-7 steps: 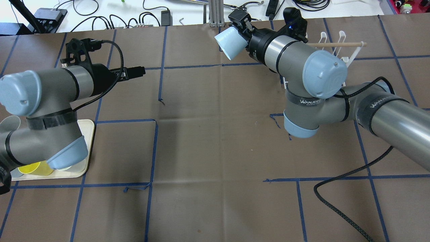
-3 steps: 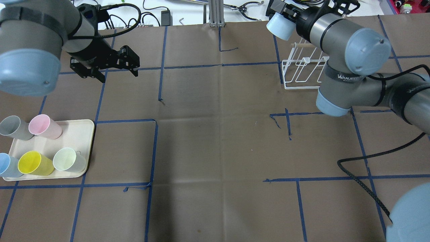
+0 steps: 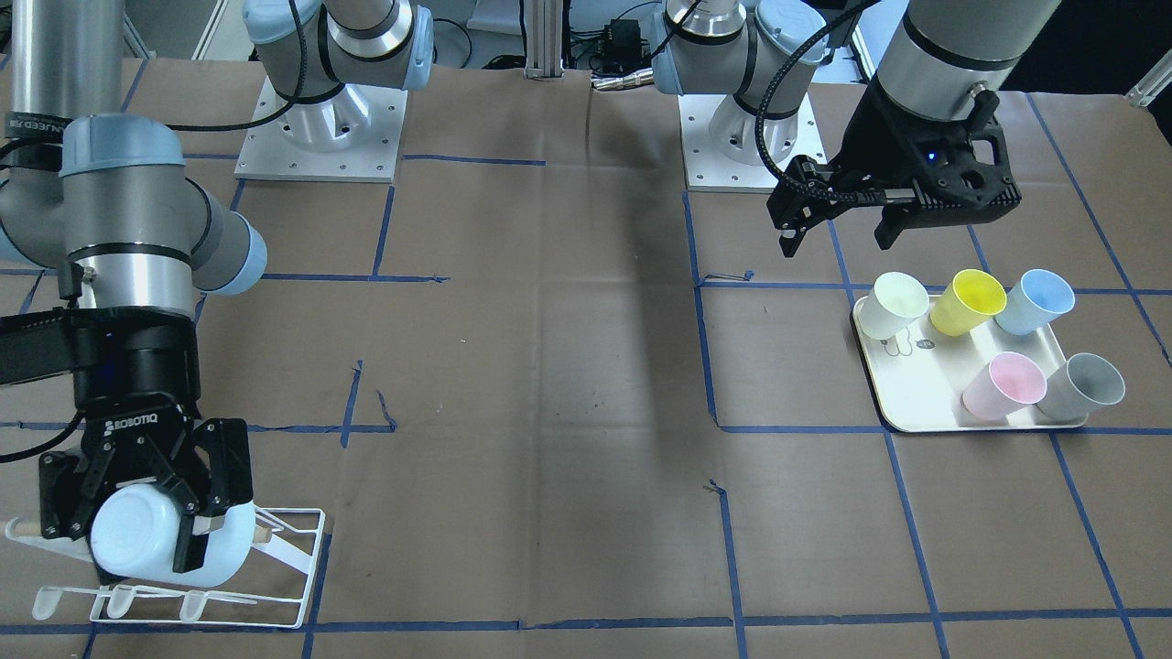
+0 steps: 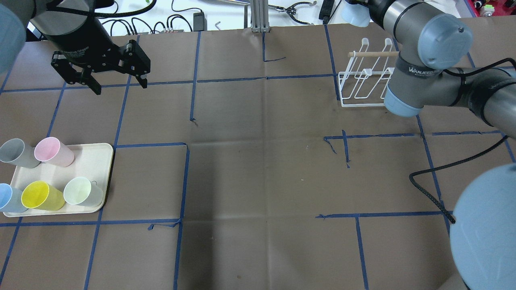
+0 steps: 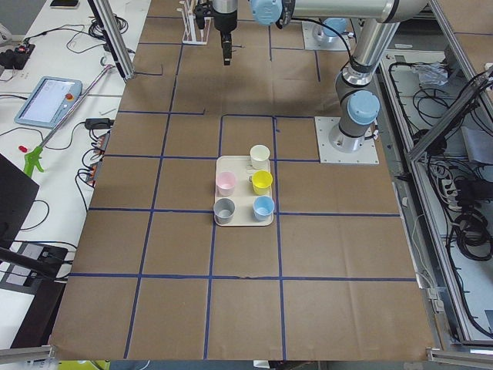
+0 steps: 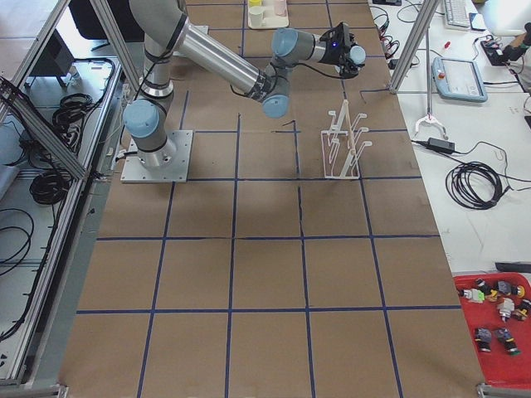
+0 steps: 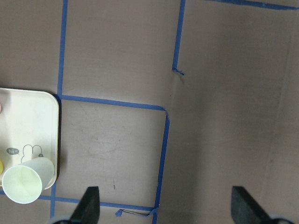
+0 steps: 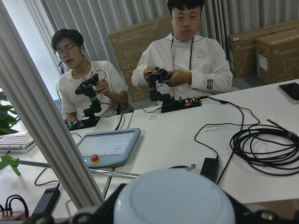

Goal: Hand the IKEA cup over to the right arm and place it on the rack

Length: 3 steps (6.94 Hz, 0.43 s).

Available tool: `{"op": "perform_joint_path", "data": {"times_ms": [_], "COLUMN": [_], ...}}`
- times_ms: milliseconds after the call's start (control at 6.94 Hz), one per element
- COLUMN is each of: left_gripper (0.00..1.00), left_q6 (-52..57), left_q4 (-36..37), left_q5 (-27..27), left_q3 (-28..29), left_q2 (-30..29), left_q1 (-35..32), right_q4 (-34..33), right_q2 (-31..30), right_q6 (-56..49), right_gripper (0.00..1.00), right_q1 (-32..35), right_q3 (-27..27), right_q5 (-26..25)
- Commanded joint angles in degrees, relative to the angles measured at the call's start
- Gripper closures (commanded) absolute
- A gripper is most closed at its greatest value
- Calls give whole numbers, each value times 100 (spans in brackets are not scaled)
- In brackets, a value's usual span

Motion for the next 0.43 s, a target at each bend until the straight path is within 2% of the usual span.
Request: {"op": "perform_joint_path", "data": {"times_ms": [0, 144, 288], "left_gripper": [1, 1, 1], "left_q6": [526, 1044, 1337], "left_q4": [-95, -34, -16], "left_q5": [48, 48, 31], "left_q3": [-208, -523, -900], "left_q2": [242, 461, 724], "left_q1": [88, 271, 752], "right_q4": [-275, -458, -460], "right_q2": [507, 692, 755], "right_q6": [-948, -1056, -1057], "right_gripper": [92, 92, 92], "right_q1": [-211, -273, -273], "right_q3": [-342, -360, -291], "right_q5": [-41, -84, -94]}}
